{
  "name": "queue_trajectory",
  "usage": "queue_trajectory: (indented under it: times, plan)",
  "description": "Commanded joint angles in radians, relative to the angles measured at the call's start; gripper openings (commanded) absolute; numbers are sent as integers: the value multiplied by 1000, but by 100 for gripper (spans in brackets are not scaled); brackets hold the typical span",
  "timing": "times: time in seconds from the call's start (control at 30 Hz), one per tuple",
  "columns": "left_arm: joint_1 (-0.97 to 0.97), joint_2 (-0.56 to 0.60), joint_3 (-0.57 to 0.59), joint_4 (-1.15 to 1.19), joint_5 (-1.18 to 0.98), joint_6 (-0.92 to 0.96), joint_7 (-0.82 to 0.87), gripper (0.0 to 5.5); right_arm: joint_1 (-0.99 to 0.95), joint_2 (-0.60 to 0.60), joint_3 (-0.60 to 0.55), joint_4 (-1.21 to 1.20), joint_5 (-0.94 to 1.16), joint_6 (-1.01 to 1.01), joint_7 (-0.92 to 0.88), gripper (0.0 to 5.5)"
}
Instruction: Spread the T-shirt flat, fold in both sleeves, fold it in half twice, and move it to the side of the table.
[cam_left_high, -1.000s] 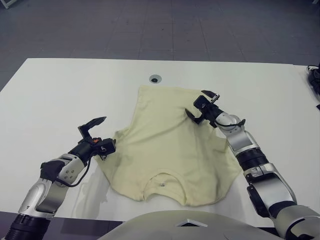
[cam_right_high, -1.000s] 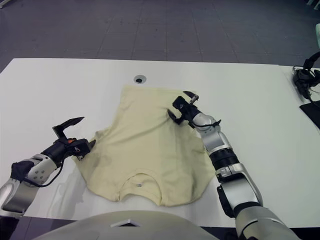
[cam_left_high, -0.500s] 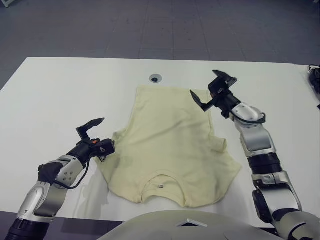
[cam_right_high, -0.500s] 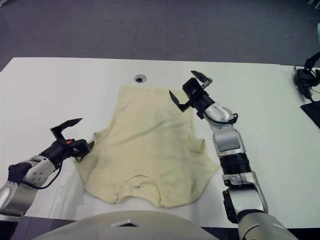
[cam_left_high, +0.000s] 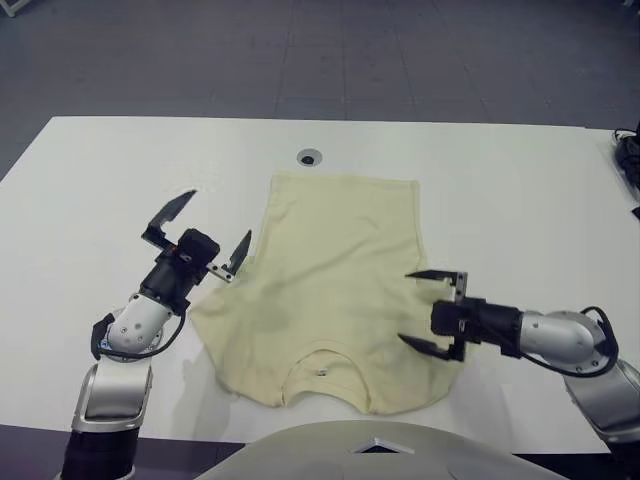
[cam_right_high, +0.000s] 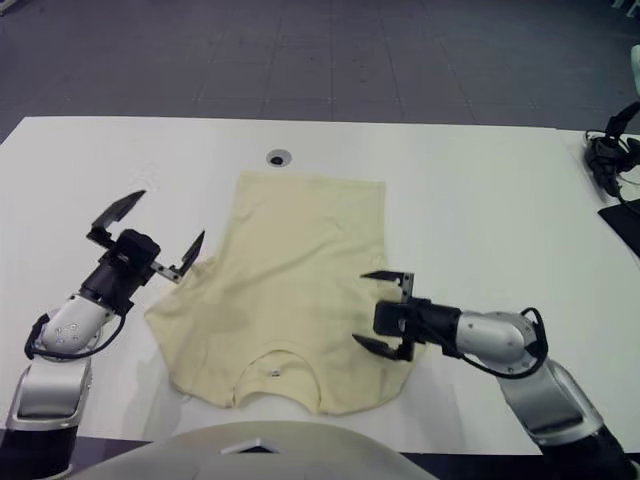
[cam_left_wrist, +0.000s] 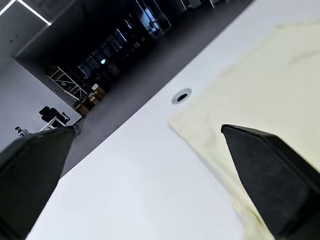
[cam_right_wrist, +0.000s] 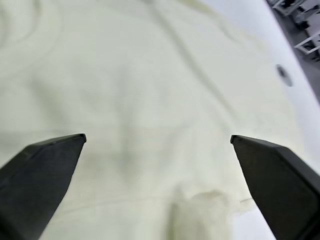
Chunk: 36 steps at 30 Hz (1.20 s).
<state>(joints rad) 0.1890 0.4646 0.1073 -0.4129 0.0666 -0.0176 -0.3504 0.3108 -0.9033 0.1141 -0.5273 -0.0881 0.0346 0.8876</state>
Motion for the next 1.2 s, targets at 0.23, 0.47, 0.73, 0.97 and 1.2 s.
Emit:
queue_trajectory:
  times: [0.23,0.47,0.73,0.97,1.2]
  plan:
    - [-50,-56,4,26,-20,-3,48,540,125,-144,-32,27,-154,-94,5,538]
    - [-5,-38,7,46,15,-13,45,540,134,-160,-87,44,-105,-113,12,538]
    - [20,63,120,41,-43,-24,-42,540,93,-110,-218,2,134,-45,37,538]
    - [127,254,204,59,-85,-109,-263,540,50,-47,-336,-53,398,95,45,538]
    - [297,454,169,83,110,-256,-427,540,-143,147,-267,28,396,197,-175,538]
